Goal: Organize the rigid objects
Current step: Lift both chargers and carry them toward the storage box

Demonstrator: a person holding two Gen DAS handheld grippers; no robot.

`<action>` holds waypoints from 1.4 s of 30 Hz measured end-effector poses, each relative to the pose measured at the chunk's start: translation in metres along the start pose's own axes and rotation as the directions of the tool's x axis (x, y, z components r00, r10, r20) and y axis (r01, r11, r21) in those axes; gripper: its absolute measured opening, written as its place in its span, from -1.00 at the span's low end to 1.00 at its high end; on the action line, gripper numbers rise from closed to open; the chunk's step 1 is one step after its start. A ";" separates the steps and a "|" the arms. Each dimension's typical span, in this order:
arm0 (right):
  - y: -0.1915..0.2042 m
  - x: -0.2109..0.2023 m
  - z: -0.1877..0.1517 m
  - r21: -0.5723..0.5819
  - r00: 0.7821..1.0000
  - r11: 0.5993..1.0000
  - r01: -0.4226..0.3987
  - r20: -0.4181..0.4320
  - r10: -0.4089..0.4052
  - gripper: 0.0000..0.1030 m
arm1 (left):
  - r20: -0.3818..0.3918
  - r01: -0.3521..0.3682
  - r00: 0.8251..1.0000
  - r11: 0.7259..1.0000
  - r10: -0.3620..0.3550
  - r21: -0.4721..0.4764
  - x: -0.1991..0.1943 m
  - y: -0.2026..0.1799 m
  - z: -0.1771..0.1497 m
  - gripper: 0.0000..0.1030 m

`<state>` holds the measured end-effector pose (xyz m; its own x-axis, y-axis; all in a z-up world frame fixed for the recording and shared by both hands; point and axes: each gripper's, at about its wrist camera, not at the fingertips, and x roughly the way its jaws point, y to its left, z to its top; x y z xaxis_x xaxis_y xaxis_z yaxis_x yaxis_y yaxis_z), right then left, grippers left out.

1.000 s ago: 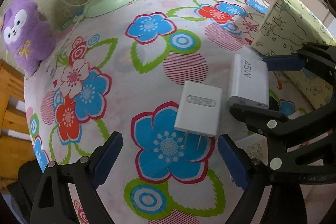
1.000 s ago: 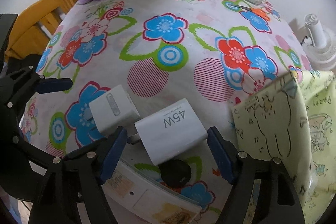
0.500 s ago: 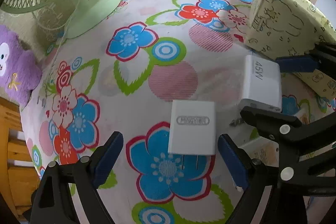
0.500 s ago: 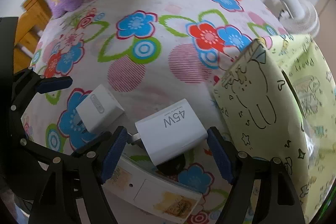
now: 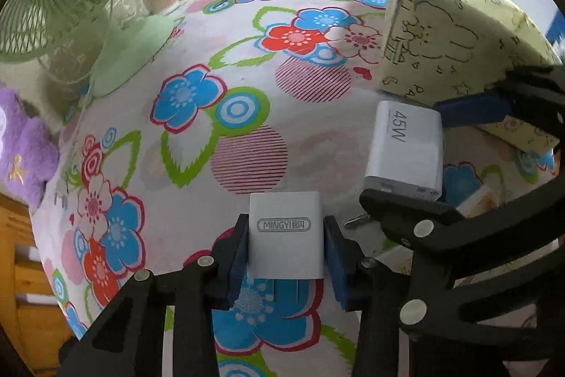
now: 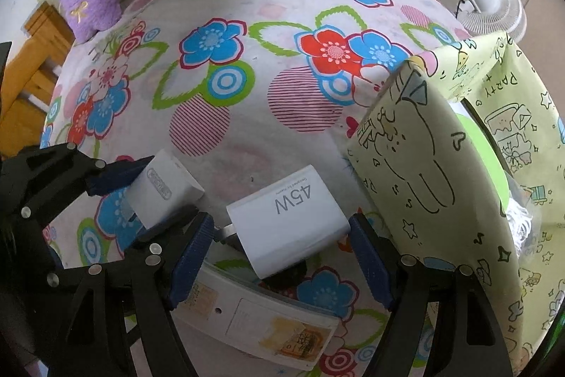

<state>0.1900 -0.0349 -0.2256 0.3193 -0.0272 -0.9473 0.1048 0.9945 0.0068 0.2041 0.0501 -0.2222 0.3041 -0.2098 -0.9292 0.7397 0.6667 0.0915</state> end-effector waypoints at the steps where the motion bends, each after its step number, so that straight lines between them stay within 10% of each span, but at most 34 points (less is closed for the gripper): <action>1: -0.001 0.001 0.000 0.004 1.000 1.000 -0.004 -0.002 0.004 0.56 | -0.006 0.009 1.000 1.000 -0.009 -0.022 0.000 0.002 -0.001 -0.21; 14: 0.001 -0.007 -0.001 -0.013 1.000 1.000 -0.005 -0.016 0.005 0.55 | -0.054 0.060 0.995 0.956 -0.079 -0.287 -0.027 0.016 -0.020 -0.22; 18: 0.003 -0.020 0.000 -0.032 1.000 0.999 -0.010 0.008 0.011 0.04 | -0.013 0.056 0.998 0.948 -0.063 -0.315 -0.044 0.016 -0.022 -0.22; 24: 0.002 -0.024 0.001 -0.047 0.999 0.998 -0.034 0.032 0.036 0.06 | -0.006 0.044 0.999 0.947 -0.048 -0.317 -0.049 0.008 -0.028 -0.22; 27: 0.005 -0.024 0.001 -0.076 0.998 0.997 -0.035 0.050 0.039 0.46 | -0.013 0.030 0.999 0.949 -0.036 -0.315 -0.047 0.007 -0.030 -0.21; 37: 0.013 0.004 0.005 -0.135 1.000 0.991 -0.010 -0.011 0.008 0.45 | -0.035 0.022 0.999 0.941 -0.036 -0.338 -0.032 0.016 -0.034 -0.21; 42: 0.012 0.018 0.004 -0.137 0.998 0.991 -0.005 -0.056 -0.003 0.14 | -0.046 0.035 0.997 0.934 -0.055 -0.355 -0.024 0.019 -0.034 -0.21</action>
<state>0.2008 -0.0237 -0.2414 0.2654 -0.0241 -0.9638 -0.0268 0.9991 -0.0324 0.1905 0.0924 -0.2103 0.2355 -0.2130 -0.9482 0.4889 0.8692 -0.0738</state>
